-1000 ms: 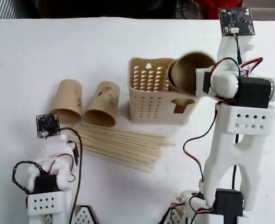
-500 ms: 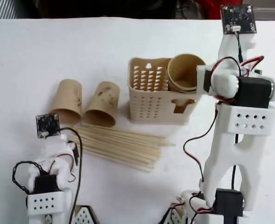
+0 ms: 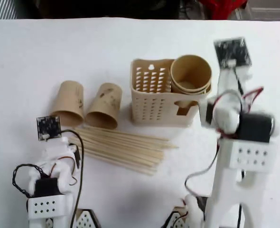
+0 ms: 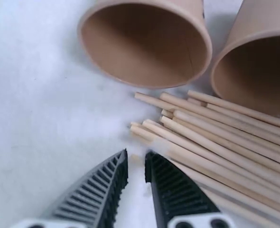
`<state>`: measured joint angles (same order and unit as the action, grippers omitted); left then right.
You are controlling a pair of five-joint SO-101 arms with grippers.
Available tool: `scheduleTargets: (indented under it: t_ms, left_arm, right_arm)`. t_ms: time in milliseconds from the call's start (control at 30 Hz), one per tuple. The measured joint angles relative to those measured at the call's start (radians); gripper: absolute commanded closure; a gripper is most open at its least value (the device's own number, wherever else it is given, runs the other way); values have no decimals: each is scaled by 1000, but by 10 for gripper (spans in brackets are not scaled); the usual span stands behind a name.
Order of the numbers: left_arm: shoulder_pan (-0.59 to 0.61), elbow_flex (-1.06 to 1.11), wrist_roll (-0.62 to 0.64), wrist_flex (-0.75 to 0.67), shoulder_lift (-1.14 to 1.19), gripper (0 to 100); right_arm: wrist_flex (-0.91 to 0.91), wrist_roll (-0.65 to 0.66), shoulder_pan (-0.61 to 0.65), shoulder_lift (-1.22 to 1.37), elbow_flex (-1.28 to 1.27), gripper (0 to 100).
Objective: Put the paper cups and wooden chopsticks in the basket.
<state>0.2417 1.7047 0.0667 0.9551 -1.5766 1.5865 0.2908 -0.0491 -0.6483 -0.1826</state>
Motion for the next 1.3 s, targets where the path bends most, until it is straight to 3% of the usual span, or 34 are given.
scheduleTargets:
  t_ms: [433,867,1300]
  left_arm:
    - [0,0,0,0,0,915]
    - [-3,0,0,0,0,915]
    - [-146,0,0,0,0,915]
  right_arm:
    - [-341,190,-40,-552,-876,978]
    - [-350,210,-43,-937,-1204,978]
    - [-350,209,-46,-1148,-1395,978]
